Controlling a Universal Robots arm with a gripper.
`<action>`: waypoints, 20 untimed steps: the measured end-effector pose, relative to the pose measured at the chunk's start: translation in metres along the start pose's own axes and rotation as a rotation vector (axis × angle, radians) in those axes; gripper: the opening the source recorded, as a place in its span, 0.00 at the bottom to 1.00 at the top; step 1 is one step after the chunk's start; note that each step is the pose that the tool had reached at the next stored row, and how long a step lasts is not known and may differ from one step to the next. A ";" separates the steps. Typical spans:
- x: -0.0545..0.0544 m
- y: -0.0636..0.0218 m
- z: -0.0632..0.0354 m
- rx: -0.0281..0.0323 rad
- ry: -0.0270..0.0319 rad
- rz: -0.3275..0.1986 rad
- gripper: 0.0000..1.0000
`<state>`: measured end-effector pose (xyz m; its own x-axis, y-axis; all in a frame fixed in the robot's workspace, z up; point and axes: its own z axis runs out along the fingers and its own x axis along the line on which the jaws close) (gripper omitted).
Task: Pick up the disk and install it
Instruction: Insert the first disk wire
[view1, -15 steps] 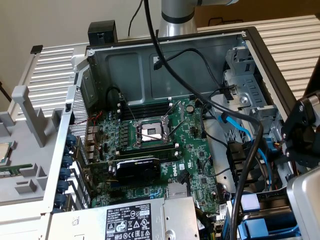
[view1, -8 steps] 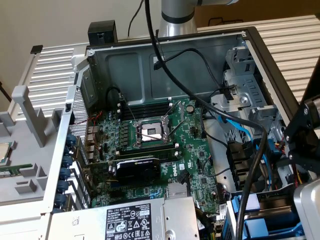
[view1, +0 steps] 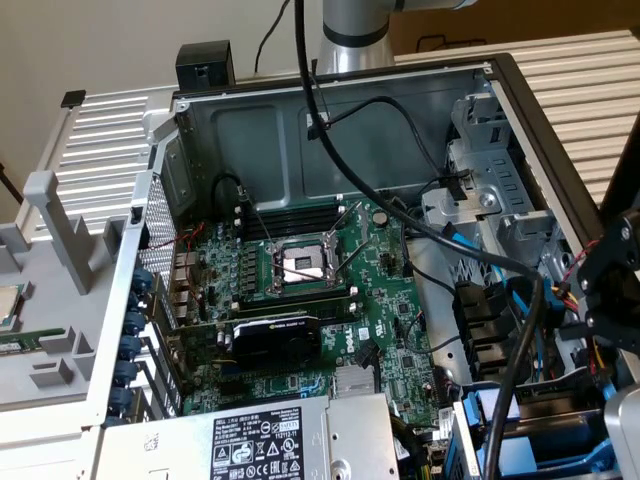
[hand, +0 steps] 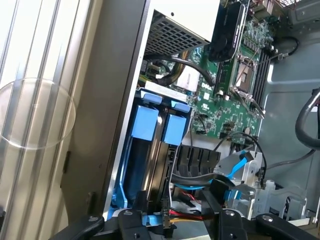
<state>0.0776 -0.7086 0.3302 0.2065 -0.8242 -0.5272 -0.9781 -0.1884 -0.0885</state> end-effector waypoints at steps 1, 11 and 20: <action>0.000 0.0000 0.0000 0.0004 -0.0065 0.000 0.55; 0.006 -0.0008 -0.0024 -0.0033 -0.0402 -0.007 0.55; 0.009 -0.0011 -0.0039 -0.0168 -0.0605 -0.033 0.55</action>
<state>0.0806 -0.7177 0.3289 0.2359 -0.7838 -0.5745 -0.9701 -0.2242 -0.0926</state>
